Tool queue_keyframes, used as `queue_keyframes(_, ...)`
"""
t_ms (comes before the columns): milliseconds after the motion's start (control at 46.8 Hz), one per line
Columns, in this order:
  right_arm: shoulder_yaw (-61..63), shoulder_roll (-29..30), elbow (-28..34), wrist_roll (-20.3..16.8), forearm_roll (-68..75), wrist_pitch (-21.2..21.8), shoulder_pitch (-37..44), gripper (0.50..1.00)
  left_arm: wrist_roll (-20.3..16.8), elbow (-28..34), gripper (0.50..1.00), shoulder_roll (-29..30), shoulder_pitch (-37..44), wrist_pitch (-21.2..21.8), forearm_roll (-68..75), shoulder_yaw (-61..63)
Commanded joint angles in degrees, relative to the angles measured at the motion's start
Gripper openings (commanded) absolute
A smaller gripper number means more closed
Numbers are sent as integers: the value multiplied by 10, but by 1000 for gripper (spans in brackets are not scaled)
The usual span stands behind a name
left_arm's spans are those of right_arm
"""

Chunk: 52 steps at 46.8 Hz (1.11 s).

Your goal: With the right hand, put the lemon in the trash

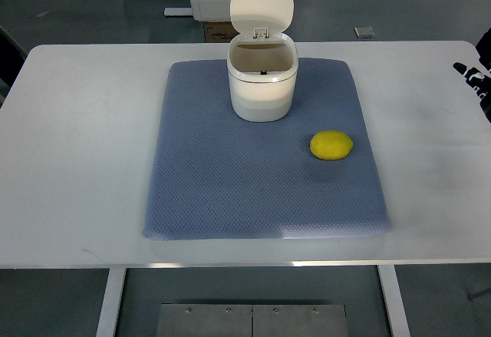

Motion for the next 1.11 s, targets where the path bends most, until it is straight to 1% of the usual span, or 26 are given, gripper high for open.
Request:
queue_keyframes(0, -1, 0, -1, 0, 0, -2, 0, 1000, 0, 0, 1000, 0, 0, 0, 0, 0)
queue_keyframes(107, 1, 1, -1, 7, 0, -2, 1, 1000, -1, 0, 1000, 0, 0, 0, 0, 0)
queue_keyframes(256, 5, 4, -1, 43, 3, 0, -6, 1000, 0, 0, 1000, 0, 0, 0, 0, 0)
queue_keyframes(342, 3, 0, 1, 56, 2, 14, -19, 1000, 0, 0, 1000, 0, 0, 0, 0, 0)
queue_keyframes(427, 3, -1, 3, 77, 1, 44, -22, 1000, 0, 0, 1000, 0, 0, 0, 0, 0)
queue_keyframes(470, 2, -1, 4, 84, -1, 52, -23, 1000, 0, 0, 1000, 0, 0, 0, 0, 0)
queue_keyframes(769, -4, -2, 8, 83, -3, 52, -23, 1000, 0, 0, 1000, 0, 0, 0, 0, 0)
queue_keyframes(875, -13, -3, 10, 84, -26, 52, -22, 1000, 0, 0, 1000, 0, 0, 0, 0, 0)
queue_keyframes(982, -30, -15, 39, 86, -67, 51, -23, 1000, -1, 0, 1000, 0, 0, 0, 0, 0)
queue_keyframes(1089, -46, -54, 110, 88, -90, 42, -30, 1000, 0, 0, 1000, 0, 0, 0, 0, 0)
